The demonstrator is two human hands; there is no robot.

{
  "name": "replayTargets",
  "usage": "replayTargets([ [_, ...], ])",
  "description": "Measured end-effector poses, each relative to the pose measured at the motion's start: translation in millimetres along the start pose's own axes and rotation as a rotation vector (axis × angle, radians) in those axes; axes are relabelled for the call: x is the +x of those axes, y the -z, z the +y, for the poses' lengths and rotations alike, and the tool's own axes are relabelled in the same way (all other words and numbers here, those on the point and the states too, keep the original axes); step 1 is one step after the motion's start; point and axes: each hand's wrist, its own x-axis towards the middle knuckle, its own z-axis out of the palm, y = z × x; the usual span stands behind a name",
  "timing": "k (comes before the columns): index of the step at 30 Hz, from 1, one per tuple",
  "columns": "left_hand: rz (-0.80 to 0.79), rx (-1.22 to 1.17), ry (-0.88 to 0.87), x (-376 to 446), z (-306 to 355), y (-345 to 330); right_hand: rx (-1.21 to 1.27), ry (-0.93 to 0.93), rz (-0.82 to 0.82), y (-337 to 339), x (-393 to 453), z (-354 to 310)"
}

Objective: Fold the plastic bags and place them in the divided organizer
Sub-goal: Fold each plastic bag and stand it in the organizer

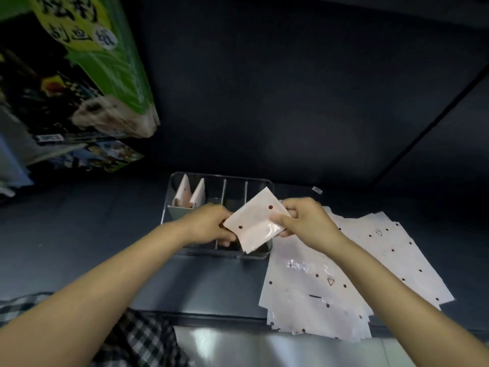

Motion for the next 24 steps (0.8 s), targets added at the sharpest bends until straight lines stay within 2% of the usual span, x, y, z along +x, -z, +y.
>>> replayTargets([
  [2,0.167,0.300,0.119,3.7,-20.9,9.7,0.046,-0.034,0.049,-5.6,22.7,-5.8],
  [4,0.257,0.574,0.228,8.5,-35.4,16.1,0.094,-0.039,0.112,-16.9,45.1,-14.1],
  [6,0.288,0.657,0.302,14.9,-45.2,17.9,0.039,-0.005,0.148,-33.8,65.3,-24.6],
  [11,0.356,0.671,0.400,28.3,-64.2,18.5,-0.468,0.153,0.191,-83.0,104.4,-44.7],
  [15,0.425,0.585,0.462,26.1,-80.0,26.5,-0.713,0.147,0.196,-121.4,128.1,-51.2],
  [19,0.453,0.498,0.455,19.1,-89.8,29.0,-0.778,0.097,0.092,-156.5,144.6,-52.1],
  [22,0.498,0.330,0.408,14.1,-94.1,29.0,-0.714,0.100,0.023,-177.3,150.5,-50.4],
  [24,0.581,0.214,0.379,11.5,-95.0,29.5,-0.630,0.110,-0.052,-186.3,150.8,-49.2],
])
